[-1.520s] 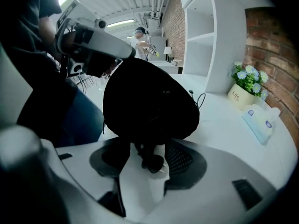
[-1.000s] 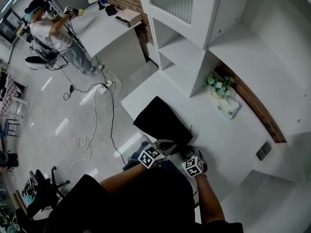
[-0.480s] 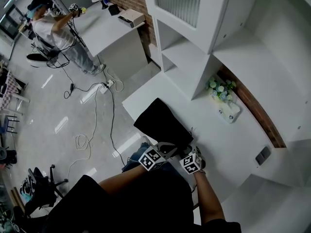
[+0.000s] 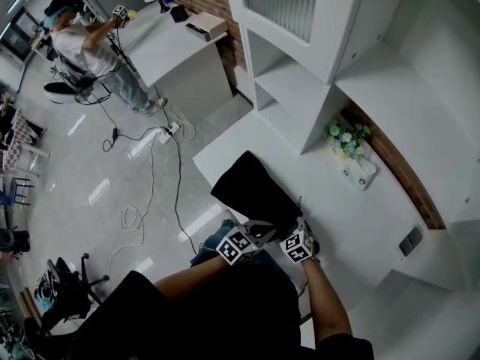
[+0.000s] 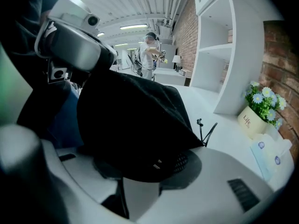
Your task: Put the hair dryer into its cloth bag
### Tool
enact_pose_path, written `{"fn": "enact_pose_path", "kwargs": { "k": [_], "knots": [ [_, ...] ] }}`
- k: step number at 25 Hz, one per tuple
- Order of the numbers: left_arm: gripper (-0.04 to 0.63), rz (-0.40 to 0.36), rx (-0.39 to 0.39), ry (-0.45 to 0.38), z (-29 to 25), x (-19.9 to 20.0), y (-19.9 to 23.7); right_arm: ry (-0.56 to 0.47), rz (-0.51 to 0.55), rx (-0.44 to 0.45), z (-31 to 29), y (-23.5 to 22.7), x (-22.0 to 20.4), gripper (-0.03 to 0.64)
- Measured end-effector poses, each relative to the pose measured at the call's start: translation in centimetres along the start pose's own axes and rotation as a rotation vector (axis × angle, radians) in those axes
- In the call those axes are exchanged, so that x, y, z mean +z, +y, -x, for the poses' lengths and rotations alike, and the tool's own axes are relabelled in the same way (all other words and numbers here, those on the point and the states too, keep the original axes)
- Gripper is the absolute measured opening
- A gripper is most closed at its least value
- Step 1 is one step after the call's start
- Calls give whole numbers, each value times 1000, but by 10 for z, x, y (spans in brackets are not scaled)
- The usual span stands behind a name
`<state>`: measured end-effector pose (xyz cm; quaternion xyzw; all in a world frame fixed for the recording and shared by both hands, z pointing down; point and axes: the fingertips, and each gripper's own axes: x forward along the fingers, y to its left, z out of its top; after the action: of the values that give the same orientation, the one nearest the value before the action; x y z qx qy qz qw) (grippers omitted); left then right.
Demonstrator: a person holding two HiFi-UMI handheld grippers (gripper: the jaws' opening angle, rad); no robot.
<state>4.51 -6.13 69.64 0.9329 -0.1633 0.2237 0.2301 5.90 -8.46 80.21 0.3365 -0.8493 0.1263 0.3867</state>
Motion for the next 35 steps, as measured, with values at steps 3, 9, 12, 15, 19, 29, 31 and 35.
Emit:
{"fn": "enact_pose_path", "kwargs": {
  "k": [3,9,12,15,19,29,31,35],
  "knots": [
    [26,3,-3,-2,1,0,0,5,-9,3,-5,1,0,186],
    [26,11,12,-2,3,-3,4,53,2,-16,-16,4,-14,187],
    [26,15,22,-5,3,-2,7,13,5,-12,-6,4,-8,203],
    [26,19,26,-8,3,0,10,-4,-20,-15,10,4,-7,215],
    [26,20,24,-14,2,3,12,17,-88,-1,21,6,-25,215],
    [26,13,12,3,-3,5,8,38,-116,-12,7,3,-33,130],
    [26,6,5,4,-5,8,5,35,-128,-4,7,3,-33,129],
    [26,-18,2,5,-8,10,3,33,-134,1,7,3,-32,126]
  ]
}}
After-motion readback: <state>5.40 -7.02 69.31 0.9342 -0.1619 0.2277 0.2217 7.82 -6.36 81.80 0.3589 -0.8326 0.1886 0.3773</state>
